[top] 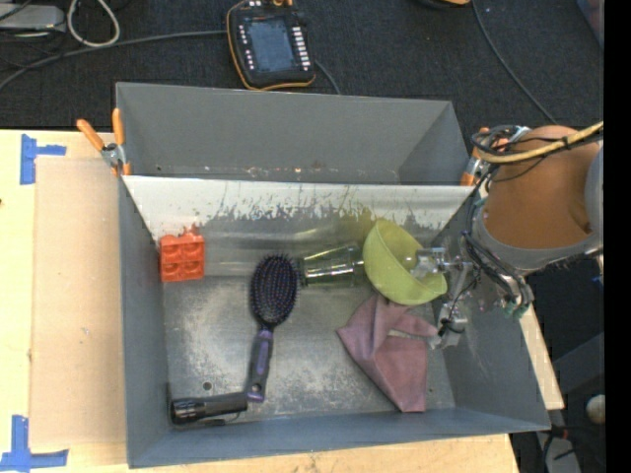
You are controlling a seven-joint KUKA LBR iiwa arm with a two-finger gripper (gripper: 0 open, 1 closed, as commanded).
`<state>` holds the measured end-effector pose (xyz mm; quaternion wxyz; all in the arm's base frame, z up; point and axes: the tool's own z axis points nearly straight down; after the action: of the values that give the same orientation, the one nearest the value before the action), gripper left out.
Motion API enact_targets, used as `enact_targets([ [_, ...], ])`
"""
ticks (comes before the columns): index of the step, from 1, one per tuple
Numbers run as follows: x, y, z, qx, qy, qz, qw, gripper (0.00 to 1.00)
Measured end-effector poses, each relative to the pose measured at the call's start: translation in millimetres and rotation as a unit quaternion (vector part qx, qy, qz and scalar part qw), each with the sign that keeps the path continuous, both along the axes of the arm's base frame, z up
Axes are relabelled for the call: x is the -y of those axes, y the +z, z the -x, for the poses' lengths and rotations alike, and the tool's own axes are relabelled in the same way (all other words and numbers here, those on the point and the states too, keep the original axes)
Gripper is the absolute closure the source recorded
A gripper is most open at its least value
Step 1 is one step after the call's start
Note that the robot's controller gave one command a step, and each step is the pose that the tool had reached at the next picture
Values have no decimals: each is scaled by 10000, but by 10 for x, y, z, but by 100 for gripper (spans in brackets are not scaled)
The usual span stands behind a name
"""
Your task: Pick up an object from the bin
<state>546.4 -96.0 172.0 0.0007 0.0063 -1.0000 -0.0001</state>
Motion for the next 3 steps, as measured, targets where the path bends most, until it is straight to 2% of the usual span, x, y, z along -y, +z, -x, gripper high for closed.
enact_targets([
  [1,0,0,-1,1,1,-1,10000,100],
  [2,-1,0,-1,1,3,0,10000,100],
  [3,21,-180,-7,48,-213,-1,9998,100],
])
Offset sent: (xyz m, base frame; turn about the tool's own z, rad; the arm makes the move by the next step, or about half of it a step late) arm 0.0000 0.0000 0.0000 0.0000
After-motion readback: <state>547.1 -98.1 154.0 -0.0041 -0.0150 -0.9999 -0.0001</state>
